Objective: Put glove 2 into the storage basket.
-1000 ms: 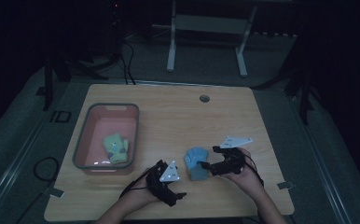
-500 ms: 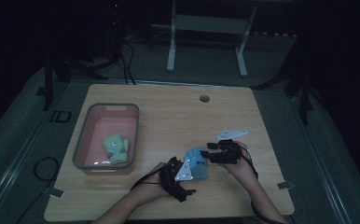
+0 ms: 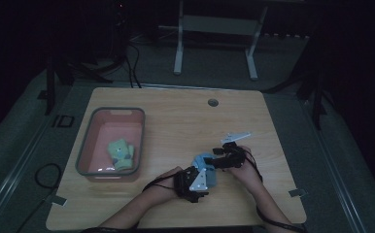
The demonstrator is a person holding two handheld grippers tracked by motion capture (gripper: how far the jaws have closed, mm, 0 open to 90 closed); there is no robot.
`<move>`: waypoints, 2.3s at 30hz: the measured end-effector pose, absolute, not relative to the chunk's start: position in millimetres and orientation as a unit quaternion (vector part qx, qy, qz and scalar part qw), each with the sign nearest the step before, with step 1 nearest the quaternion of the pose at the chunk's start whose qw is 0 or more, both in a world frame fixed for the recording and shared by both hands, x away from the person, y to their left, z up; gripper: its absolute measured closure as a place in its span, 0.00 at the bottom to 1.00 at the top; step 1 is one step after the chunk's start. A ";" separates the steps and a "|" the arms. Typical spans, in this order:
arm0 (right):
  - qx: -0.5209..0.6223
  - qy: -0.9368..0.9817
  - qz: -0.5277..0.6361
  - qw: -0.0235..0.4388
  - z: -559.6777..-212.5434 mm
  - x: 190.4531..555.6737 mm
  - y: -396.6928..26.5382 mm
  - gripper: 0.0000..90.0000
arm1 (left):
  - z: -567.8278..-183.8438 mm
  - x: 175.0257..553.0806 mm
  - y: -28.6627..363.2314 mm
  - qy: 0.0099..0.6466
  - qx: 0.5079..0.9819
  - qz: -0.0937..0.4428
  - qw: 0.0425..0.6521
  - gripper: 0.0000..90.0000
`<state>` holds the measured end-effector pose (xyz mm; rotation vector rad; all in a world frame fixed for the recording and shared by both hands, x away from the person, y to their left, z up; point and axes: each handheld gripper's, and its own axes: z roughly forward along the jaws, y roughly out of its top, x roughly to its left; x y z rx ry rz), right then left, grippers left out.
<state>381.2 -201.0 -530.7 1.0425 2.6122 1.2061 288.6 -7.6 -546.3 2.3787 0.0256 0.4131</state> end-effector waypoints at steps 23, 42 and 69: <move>0.316 0.870 0.376 0.049 -552.2 375.4 -196.5 0.54 | -549.8 302.4 -8.4 0.028 0.927 0.149 0.342 0.80; 0.335 0.849 0.409 -0.016 -534.6 380.3 -189.0 0.87 | -529.0 306.1 3.7 0.038 0.928 0.140 0.343 0.85; 0.300 0.847 0.439 -0.011 -474.2 390.0 -139.3 0.87 | -462.8 305.1 50.4 0.050 0.933 0.180 0.307 0.85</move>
